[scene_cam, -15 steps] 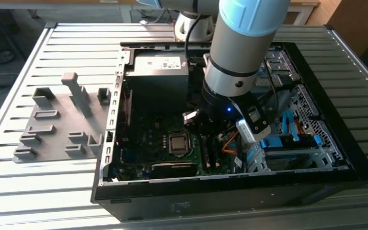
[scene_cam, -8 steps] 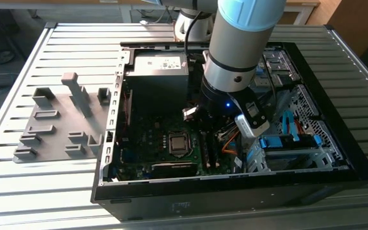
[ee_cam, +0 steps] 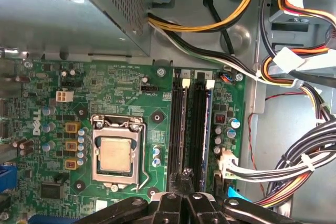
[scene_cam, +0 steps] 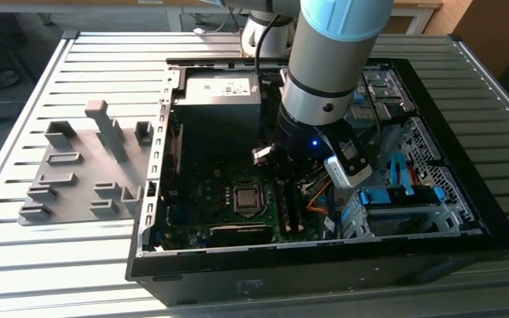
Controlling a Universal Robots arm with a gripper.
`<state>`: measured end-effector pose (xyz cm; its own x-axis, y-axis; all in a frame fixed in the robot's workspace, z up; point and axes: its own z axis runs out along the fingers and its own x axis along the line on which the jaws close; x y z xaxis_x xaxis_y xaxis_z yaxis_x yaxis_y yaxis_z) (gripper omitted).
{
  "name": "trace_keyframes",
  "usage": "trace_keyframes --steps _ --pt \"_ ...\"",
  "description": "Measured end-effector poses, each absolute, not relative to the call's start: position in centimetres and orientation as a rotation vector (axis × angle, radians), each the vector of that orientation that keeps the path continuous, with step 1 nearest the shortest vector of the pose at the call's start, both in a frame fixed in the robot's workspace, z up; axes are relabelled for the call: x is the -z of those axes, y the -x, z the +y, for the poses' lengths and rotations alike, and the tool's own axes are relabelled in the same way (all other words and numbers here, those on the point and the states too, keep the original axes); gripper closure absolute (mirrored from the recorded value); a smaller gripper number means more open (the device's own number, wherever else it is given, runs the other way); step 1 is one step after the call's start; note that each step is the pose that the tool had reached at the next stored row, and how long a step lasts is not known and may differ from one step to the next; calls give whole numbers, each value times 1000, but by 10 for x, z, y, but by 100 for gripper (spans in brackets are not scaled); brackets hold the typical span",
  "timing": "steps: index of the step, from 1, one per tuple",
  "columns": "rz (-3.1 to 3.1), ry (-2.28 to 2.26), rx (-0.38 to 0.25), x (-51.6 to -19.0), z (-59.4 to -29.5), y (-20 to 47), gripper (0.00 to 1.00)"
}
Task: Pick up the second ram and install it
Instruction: 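Press down the second ram until it locks into place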
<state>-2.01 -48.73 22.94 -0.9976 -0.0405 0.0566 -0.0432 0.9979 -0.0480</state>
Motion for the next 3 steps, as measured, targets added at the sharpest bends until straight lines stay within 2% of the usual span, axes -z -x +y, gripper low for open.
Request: trace_keyframes --steps 3 --pt "-3084 -65 -74 -229 -487 20 89"
